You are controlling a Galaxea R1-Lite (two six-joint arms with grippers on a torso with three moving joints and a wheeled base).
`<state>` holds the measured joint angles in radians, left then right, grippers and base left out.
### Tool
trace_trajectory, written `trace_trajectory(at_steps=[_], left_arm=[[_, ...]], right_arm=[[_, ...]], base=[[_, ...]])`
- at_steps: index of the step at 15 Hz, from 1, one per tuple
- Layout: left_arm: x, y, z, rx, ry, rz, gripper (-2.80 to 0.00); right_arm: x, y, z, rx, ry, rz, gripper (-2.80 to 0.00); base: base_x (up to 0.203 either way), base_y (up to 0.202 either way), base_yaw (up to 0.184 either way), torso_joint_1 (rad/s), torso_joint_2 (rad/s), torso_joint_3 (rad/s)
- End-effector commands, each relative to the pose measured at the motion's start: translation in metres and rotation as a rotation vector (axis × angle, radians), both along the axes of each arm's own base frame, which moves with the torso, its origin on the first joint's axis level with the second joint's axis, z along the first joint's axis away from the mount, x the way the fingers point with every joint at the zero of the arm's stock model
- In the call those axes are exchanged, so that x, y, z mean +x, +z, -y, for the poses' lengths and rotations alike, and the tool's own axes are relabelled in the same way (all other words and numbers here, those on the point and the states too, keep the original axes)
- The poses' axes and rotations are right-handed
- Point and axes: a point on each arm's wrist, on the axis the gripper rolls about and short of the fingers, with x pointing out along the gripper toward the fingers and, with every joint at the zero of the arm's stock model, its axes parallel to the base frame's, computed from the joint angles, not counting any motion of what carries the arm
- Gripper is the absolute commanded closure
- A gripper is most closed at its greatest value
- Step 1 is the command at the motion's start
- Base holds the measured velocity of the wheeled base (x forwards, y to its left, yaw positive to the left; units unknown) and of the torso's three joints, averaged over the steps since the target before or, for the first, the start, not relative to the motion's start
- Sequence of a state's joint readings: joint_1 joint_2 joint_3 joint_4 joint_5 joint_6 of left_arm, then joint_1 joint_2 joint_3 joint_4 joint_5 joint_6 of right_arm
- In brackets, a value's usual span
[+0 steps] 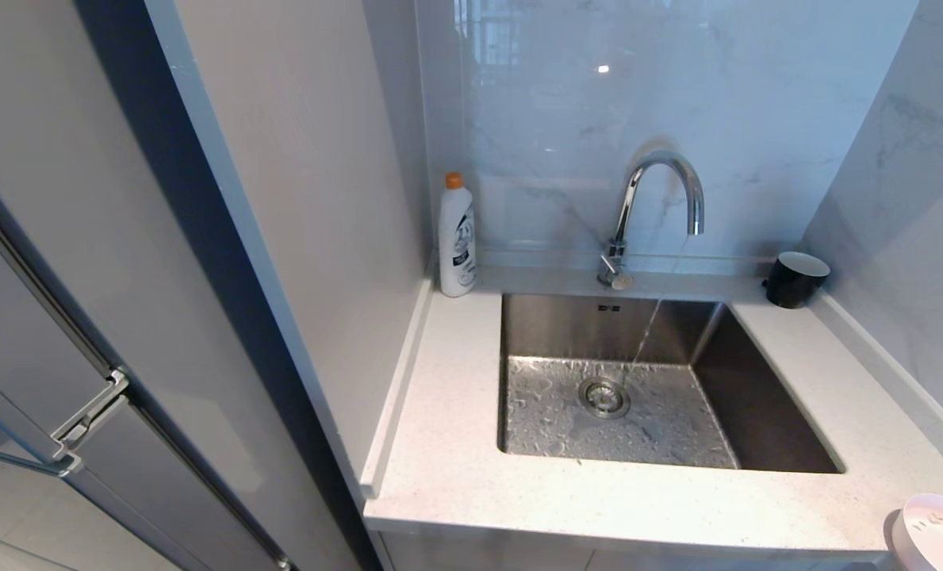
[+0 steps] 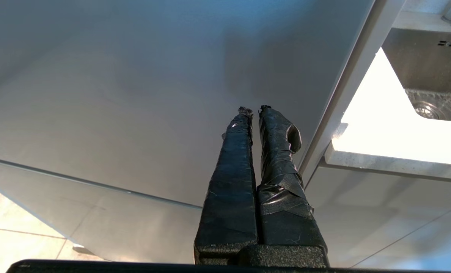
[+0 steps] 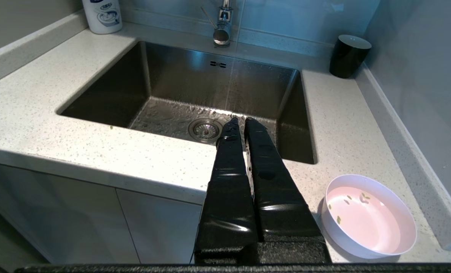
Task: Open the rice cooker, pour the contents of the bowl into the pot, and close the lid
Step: Turn off the tap
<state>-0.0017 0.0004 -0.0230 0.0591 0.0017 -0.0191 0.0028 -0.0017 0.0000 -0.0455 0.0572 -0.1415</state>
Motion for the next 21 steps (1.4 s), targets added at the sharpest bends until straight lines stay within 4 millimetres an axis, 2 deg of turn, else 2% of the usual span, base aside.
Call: trace_trajectory(at_steps=[1,8,11,21], left_arm=[[0.0001,0.0000,0.0000,-0.001,0.002,-0.002,0.00],[0.0001,0.0000,0.0000,-0.001,0.000,-0.002,0.00],[0.0001,0.0000,0.0000,-0.001,0.002,-0.002,0.00],[0.0001,0.0000,0.0000,-0.001,0.000,-0.002,0.00]], right_arm=[[0.0020,-0.0072,0.0000,0.003,0.000,-0.026,0.00],[0.0021,-0.0067,0.0003,0.029,-0.011,-0.024,0.00],[0.0023,-0.0066,0.0008,0.099,-0.030,-0.024,0.00],[0.0023,-0.0065,0.0010,0.112,-0.042,-0.022,0.00]], base=[[0.000,0.000,0.000,0.000,0.00,0.000],[0.000,0.000,0.000,0.000,0.00,0.000],[0.000,0.000,0.000,0.000,0.00,0.000],[0.000,0.000,0.000,0.000,0.00,0.000]])
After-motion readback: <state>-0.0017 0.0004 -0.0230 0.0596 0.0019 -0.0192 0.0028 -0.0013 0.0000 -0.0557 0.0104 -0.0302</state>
